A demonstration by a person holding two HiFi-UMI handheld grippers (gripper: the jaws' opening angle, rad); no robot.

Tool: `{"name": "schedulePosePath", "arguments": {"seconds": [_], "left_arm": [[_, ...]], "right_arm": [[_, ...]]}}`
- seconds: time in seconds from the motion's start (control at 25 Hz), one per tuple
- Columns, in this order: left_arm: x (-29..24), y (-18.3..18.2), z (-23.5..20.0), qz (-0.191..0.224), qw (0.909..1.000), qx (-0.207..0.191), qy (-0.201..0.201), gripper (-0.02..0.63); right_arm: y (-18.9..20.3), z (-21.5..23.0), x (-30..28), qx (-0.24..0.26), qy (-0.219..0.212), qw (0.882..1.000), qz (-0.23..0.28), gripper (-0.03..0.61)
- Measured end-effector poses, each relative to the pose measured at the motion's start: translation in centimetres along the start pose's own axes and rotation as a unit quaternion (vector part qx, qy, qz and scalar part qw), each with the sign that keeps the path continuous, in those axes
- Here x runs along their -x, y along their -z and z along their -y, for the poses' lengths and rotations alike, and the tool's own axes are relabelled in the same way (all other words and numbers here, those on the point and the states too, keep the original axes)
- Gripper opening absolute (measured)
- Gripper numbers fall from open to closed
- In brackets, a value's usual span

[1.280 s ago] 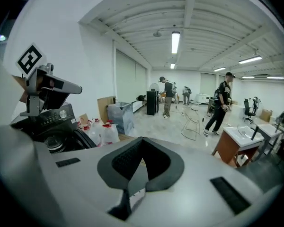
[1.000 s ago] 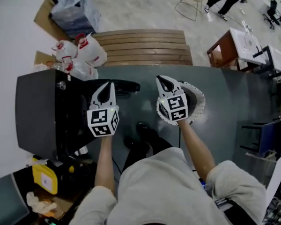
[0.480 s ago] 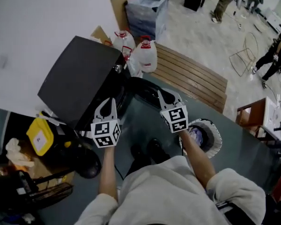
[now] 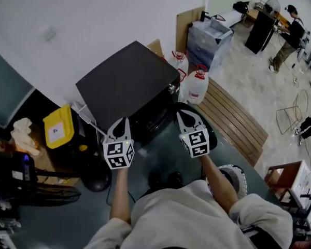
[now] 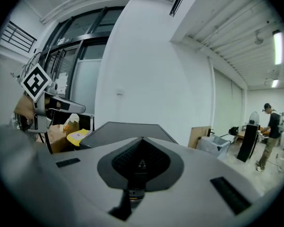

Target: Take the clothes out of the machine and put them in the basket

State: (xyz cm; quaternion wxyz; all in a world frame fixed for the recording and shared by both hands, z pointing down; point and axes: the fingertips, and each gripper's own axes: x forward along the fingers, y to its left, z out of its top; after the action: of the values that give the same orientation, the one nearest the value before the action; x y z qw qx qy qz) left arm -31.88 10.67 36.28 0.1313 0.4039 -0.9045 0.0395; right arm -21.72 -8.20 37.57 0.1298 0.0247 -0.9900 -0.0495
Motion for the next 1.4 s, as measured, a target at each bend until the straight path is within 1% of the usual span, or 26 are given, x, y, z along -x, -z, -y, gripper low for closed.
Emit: {"name": "schedulePosePath", "arguments": {"seconds": [0.2, 0.36, 0.92, 1.4], "left_arm": [[1.3, -0.6, -2.7, 0.014, 0.9997, 0.004, -0.019, 0.018], [1.4, -1.0, -3.7, 0.020, 0.9996, 0.002, -0.019, 0.017], [-0.8, -0.8, -2.6, 0.018, 0.9998, 0.001, 0.012, 0.018], [-1.5, -0.6, -2.3, 0.015, 0.9997, 0.002, 0.020, 0.017]], "right_arm": [[-1.3, -1.7, -1.0, 0.008, -0.010, 1.000, 0.009, 0.023], [-2.2, -2.0, -1.6, 0.011, -0.008, 1.000, 0.015, 0.023], [-2.2, -2.0, -2.3, 0.020, 0.002, 1.000, 0.005, 0.023], [-1.9, -2.0, -2.8, 0.021, 0.004, 1.000, 0.001, 0.023]]}}
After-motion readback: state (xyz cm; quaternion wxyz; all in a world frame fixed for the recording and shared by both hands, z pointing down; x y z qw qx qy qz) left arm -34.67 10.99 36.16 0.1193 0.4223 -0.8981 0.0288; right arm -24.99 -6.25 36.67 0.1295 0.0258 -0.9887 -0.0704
